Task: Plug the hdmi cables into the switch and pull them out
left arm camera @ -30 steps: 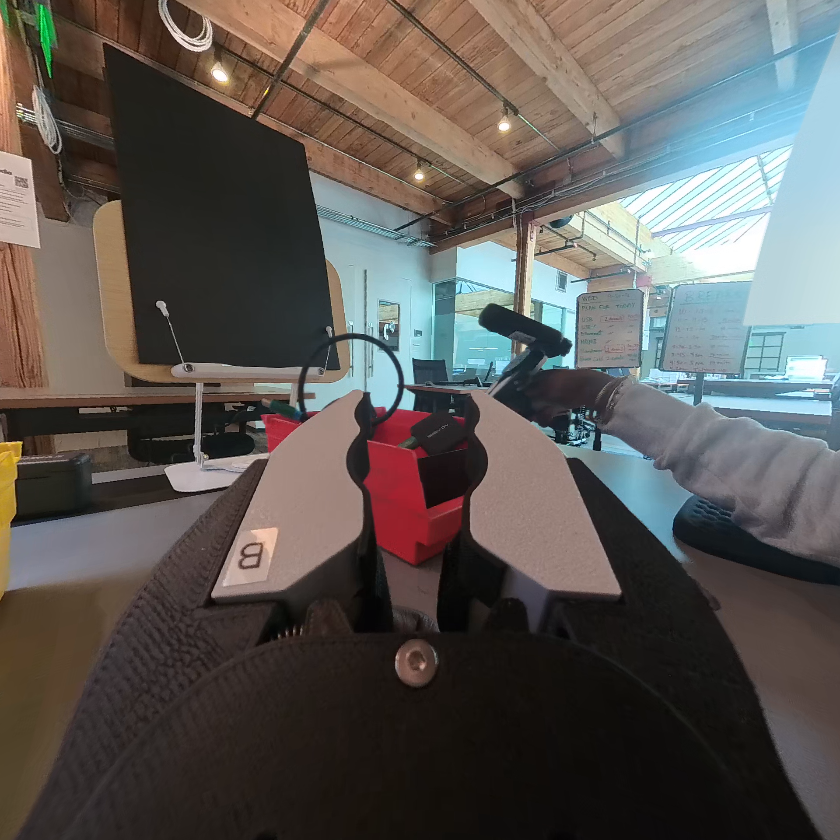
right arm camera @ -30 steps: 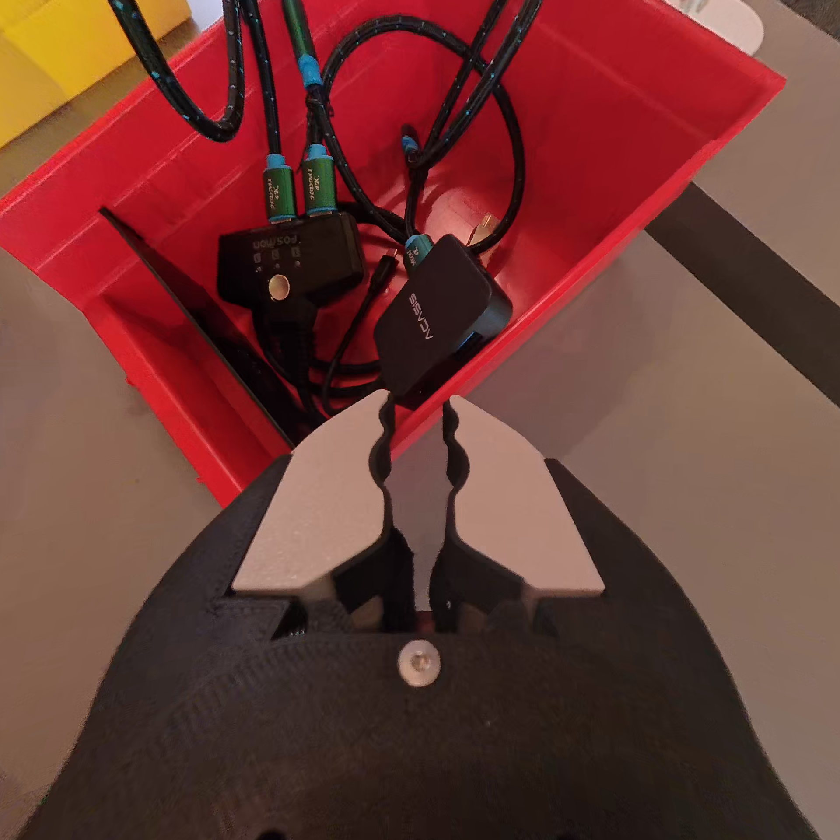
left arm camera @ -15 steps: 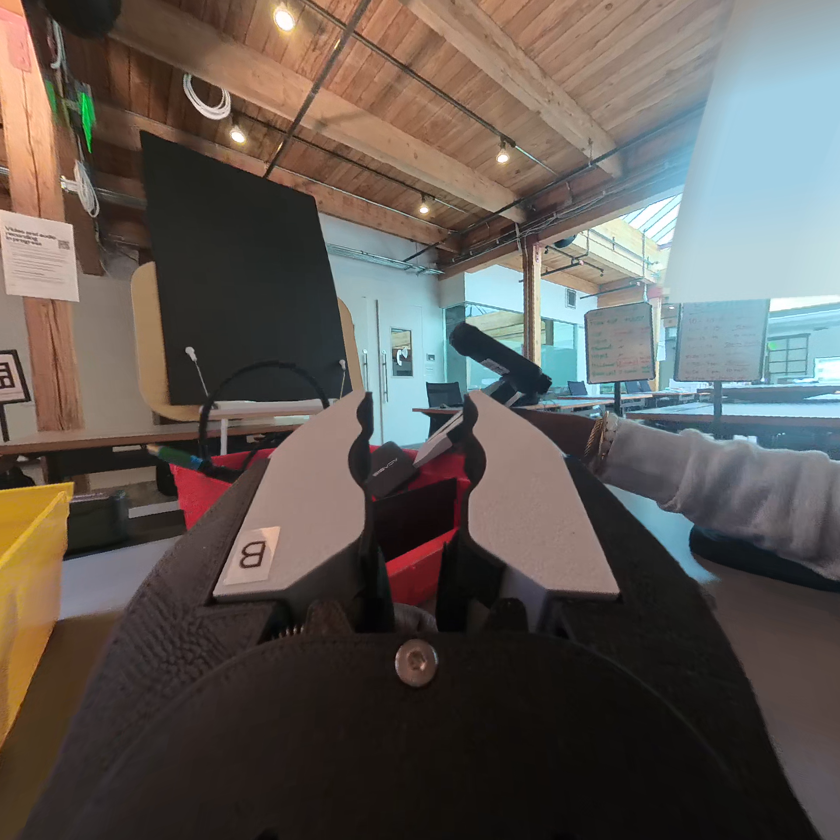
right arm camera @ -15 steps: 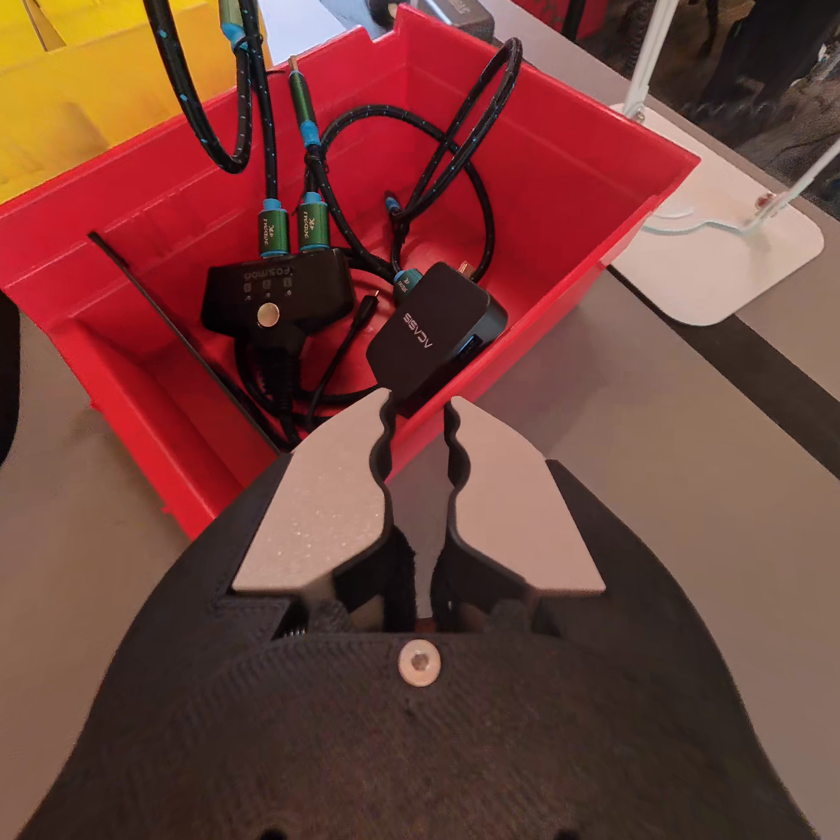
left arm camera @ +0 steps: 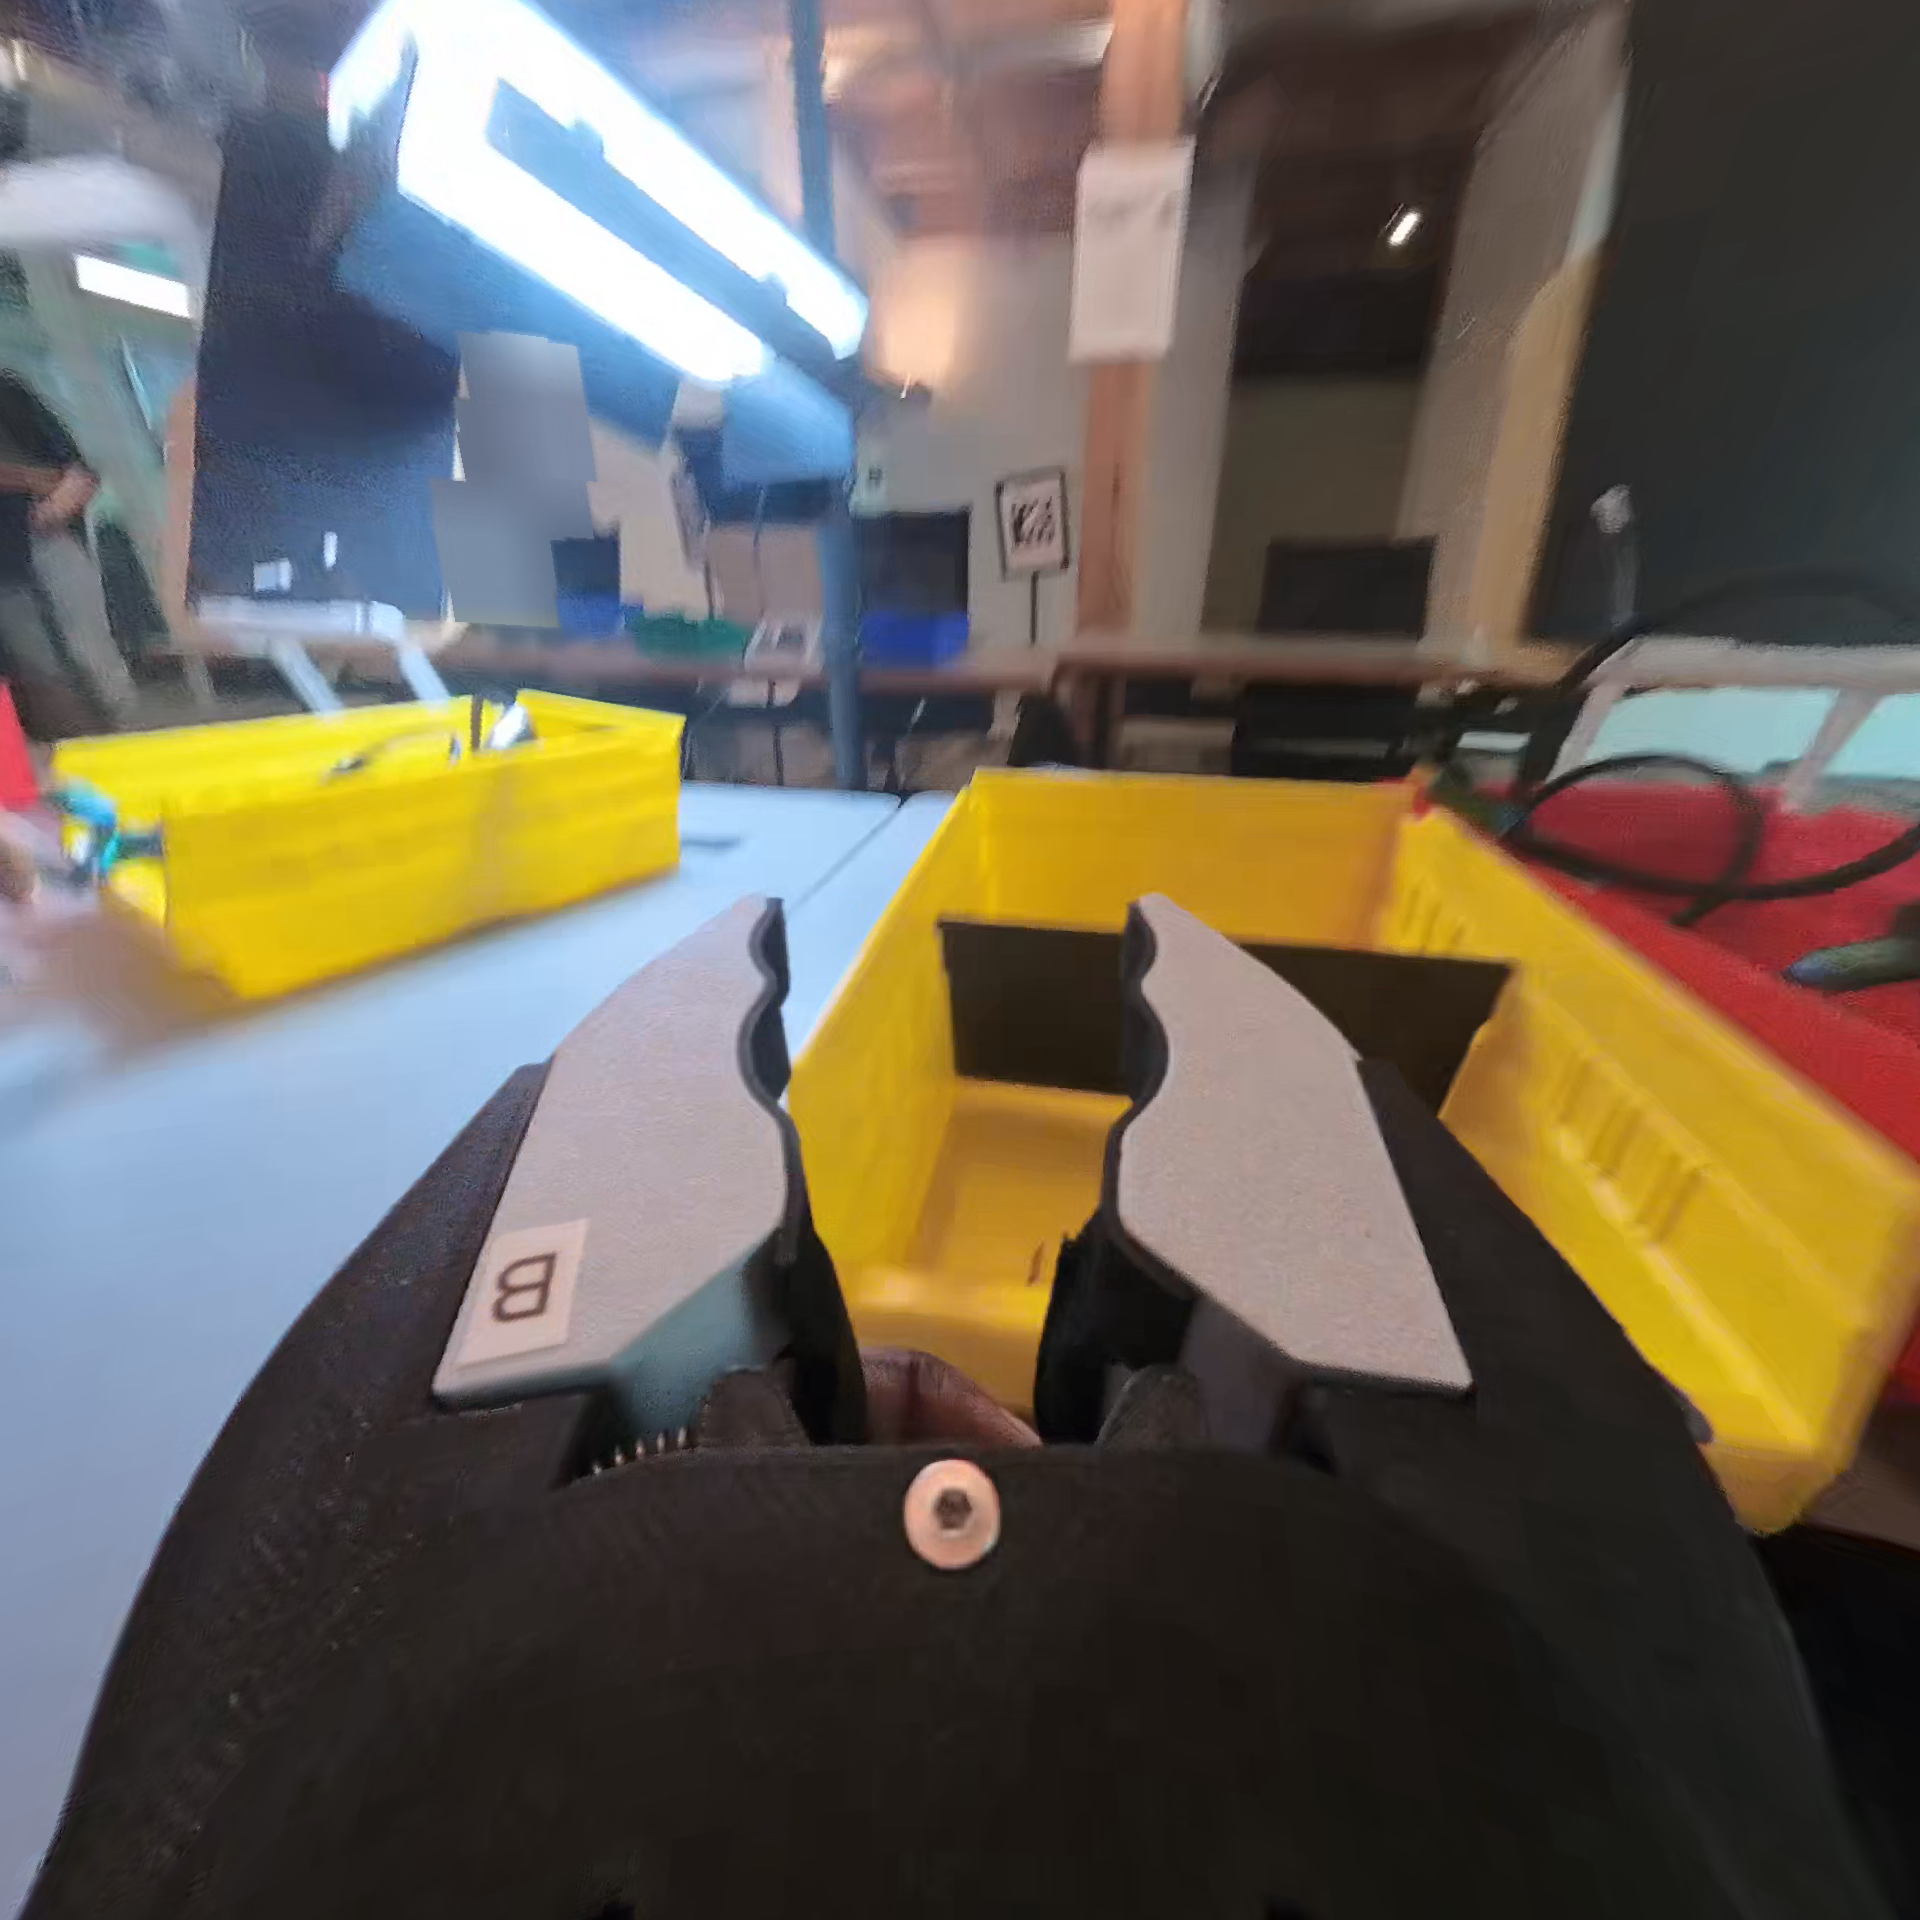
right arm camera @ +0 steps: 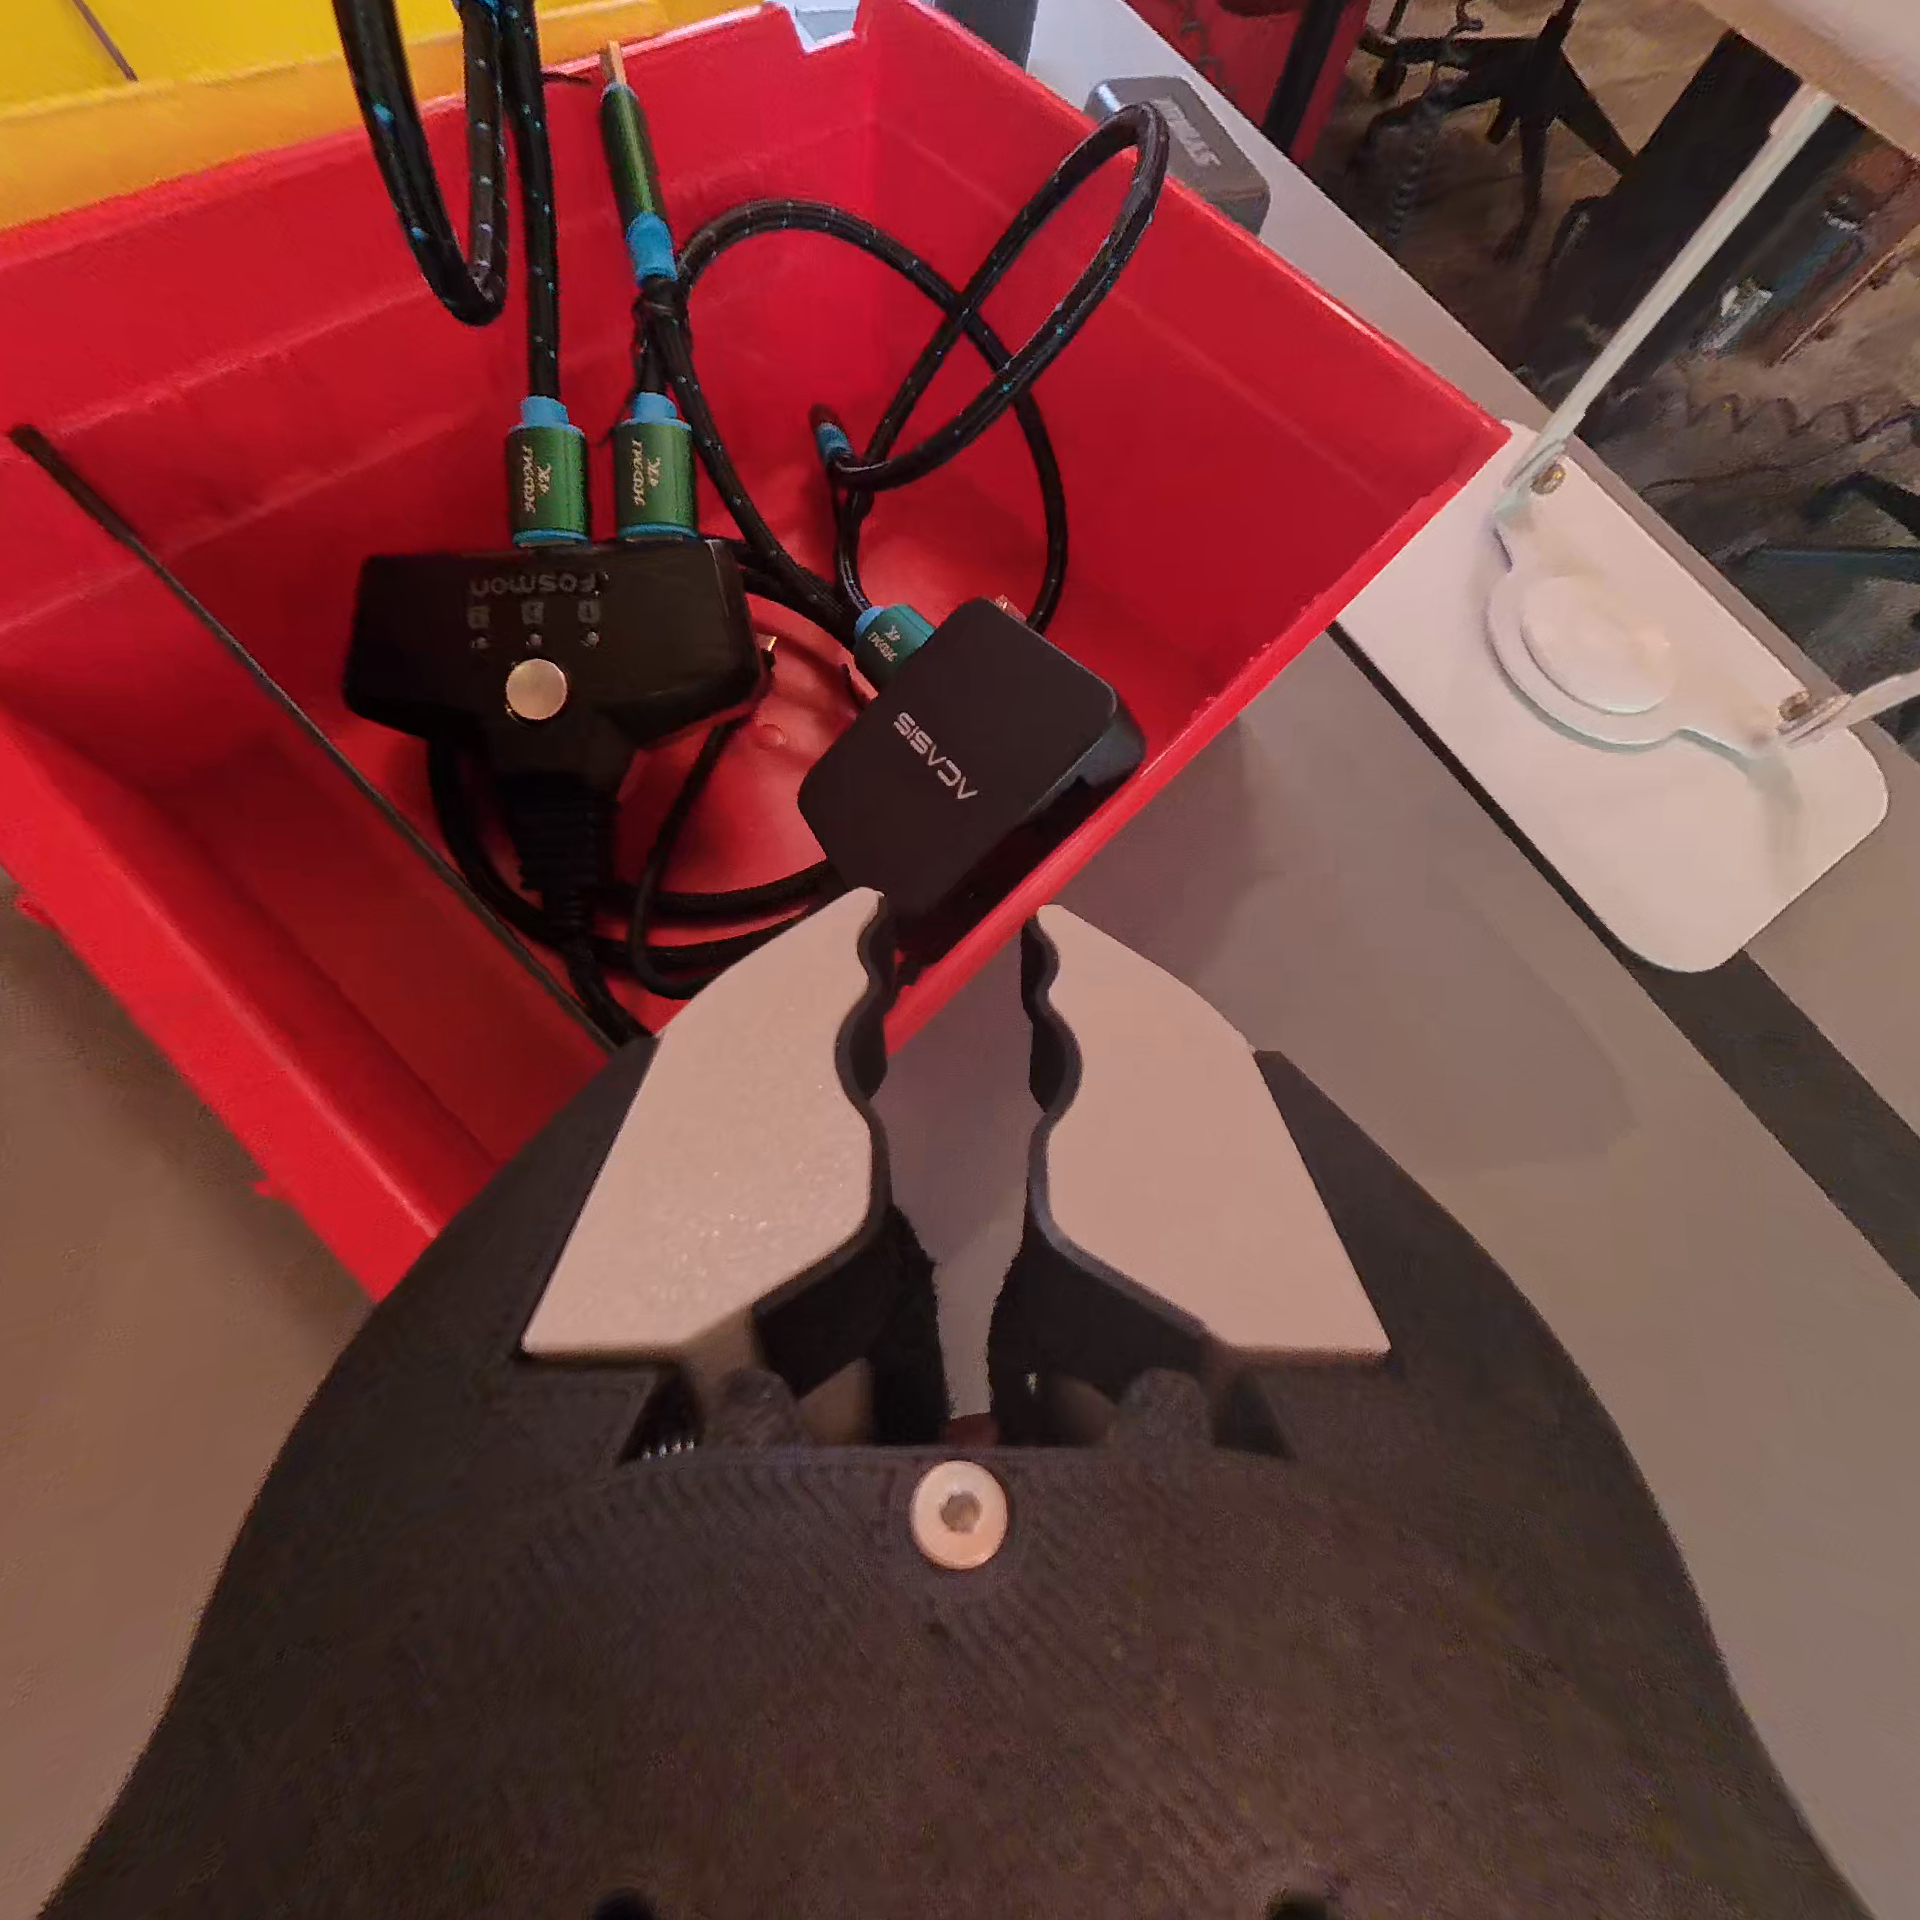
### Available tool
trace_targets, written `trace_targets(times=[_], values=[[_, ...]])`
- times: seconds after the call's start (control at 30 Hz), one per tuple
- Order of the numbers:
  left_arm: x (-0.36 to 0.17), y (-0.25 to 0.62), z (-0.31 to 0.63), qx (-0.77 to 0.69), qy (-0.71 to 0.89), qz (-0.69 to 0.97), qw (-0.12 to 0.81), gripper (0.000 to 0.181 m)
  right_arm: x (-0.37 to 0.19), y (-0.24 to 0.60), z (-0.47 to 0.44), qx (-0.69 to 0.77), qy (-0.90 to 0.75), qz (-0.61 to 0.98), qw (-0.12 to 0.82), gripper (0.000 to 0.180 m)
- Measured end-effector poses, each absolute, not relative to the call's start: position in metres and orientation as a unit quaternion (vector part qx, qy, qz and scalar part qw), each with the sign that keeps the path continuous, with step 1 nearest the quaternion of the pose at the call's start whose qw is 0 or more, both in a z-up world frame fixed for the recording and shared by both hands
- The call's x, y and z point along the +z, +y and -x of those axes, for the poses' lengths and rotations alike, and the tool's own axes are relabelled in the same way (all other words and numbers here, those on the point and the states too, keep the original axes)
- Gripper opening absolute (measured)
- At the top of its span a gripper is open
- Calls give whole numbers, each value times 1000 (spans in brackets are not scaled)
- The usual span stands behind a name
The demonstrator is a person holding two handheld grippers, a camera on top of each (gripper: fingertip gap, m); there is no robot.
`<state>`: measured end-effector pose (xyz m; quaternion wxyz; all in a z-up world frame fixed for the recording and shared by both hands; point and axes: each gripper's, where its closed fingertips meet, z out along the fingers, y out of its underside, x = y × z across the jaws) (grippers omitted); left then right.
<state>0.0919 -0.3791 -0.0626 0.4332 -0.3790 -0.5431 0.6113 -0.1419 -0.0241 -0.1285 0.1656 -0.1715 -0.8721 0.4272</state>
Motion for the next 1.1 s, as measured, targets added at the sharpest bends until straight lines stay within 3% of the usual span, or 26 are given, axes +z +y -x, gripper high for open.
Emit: trace_targets(times=[0.13, 0.3, 0.4, 0.53, 0.83, 1.0, 1.1], values=[[-112, -408, -75, 556, -604, 403, 405, 69, -128, -40, 139, 434, -870, 172, 160, 23], [-138, -390, -60, 483, -609, 491, 393, 58, -127, -61, 136, 456, -860, 176, 146, 23], [-139, -398, -70, 482, -628, 477, 380, 42, -126, -76, 135, 475, -853, 174, 130, 23], [-139, -422, -89, 514, -645, 445, 350, 5, -126, -95, 142, 477, -857, 154, 122, 23], [-138, -433, -140, 516, -658, 441, 326, 5, -124, -135, 159, 490, -854, 126, 123, 24], [-139, -438, -176, 487, -686, 446, 305, 4, -102, -117, 183, 489, -826, 160, 228, 62], [-140, -437, -189, 474, -704, 444, 289, 5, -51, -94, 187, 520, -772, 177, 320, 77]])
